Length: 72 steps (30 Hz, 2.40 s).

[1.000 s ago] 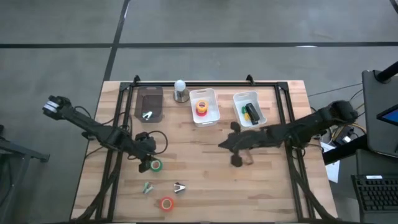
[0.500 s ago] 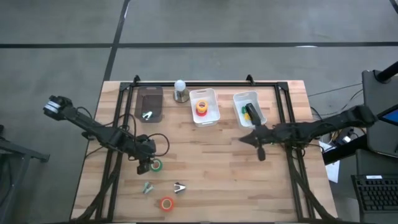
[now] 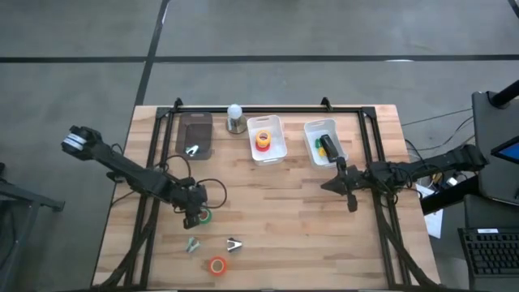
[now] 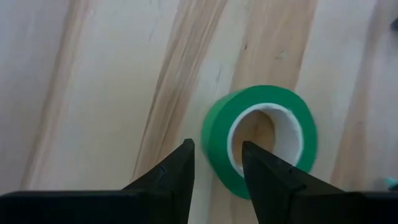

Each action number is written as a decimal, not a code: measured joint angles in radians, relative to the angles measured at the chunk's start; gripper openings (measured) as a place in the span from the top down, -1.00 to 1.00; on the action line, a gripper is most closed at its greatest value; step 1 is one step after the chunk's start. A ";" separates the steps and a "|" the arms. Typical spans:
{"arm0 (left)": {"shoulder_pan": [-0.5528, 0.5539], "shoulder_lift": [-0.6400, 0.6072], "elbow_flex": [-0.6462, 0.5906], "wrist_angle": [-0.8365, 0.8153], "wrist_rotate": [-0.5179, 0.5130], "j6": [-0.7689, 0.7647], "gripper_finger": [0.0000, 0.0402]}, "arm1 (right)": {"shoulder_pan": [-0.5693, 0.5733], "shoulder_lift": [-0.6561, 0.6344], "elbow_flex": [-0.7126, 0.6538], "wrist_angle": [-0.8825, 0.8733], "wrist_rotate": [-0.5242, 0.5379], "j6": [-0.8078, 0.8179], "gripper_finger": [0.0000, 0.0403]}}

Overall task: Pick and place Stapler, Stapler remover, tape
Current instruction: Put the green masking tape into the left white bin

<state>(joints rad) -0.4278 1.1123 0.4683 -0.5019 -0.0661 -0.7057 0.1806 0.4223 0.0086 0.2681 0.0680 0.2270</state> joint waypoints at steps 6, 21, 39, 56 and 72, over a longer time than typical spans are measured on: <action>0.000 0.086 0.001 0.059 -0.006 -0.004 0.33 | 0.000 -0.002 0.000 -0.002 0.014 -0.026 0.96; 0.001 0.103 0.002 0.085 -0.138 0.053 0.79 | 0.000 -0.001 0.000 -0.002 0.036 -0.025 0.96; 0.123 0.096 0.131 0.370 -0.693 0.251 0.76 | 0.000 -0.001 0.000 -0.002 0.036 -0.025 0.96; 0.659 0.292 0.489 0.514 -0.208 0.500 0.76 | 0.000 -0.001 0.000 -0.002 0.036 -0.025 0.96; 0.731 0.753 0.895 0.208 -0.047 0.494 0.73 | 0.000 -0.001 0.001 -0.002 0.036 -0.026 0.96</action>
<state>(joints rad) 0.3028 1.8654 1.3635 -0.2940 -0.1127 -0.2115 0.1804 0.4213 0.0093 0.2660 0.1043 0.2012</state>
